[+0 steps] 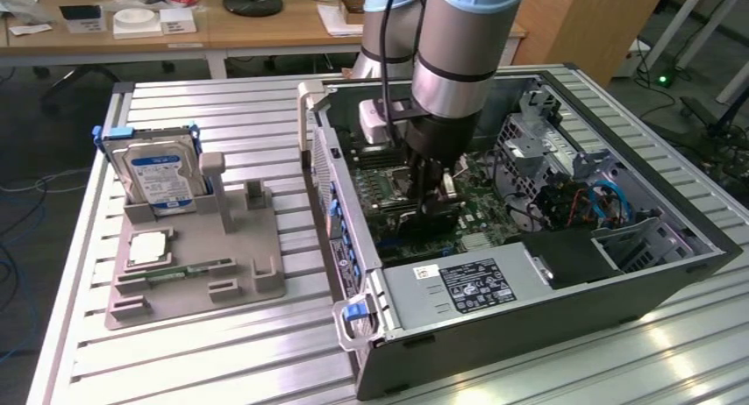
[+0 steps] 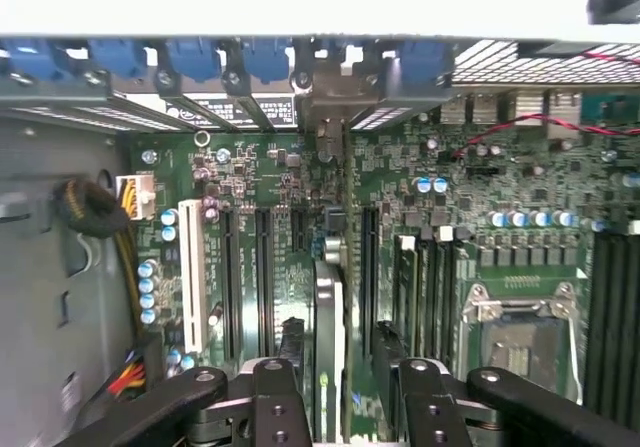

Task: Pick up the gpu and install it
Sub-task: 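Insert the gpu into the slot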

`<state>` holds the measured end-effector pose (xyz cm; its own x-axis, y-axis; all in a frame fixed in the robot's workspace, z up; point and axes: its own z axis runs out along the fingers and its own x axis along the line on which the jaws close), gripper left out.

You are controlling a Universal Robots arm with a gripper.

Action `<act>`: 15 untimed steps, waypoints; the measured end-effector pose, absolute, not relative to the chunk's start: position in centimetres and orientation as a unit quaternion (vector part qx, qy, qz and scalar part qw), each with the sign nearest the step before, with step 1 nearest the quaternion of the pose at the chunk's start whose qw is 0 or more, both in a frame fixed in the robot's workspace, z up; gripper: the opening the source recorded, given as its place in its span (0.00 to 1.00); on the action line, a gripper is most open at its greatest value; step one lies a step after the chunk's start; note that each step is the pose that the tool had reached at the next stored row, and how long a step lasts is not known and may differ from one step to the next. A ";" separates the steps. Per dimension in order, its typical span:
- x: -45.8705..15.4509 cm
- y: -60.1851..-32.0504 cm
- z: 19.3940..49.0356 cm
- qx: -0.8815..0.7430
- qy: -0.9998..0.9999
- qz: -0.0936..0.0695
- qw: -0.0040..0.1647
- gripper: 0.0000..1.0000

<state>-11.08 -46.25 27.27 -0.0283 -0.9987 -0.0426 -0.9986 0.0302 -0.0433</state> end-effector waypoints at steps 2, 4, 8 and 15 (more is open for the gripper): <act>-11.1 -46.2 27.4 -0.696 0.717 -0.001 0.031 0.41; -11.1 -46.2 27.4 -0.696 0.717 -0.001 0.031 0.40; -11.1 -46.3 27.4 -0.696 0.717 -0.001 0.031 0.22; -11.1 -46.3 27.4 -0.696 0.717 -0.001 0.031 0.11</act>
<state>-11.08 -46.25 27.36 -0.0284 -0.9987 -0.0426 -0.9986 0.0303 -0.0437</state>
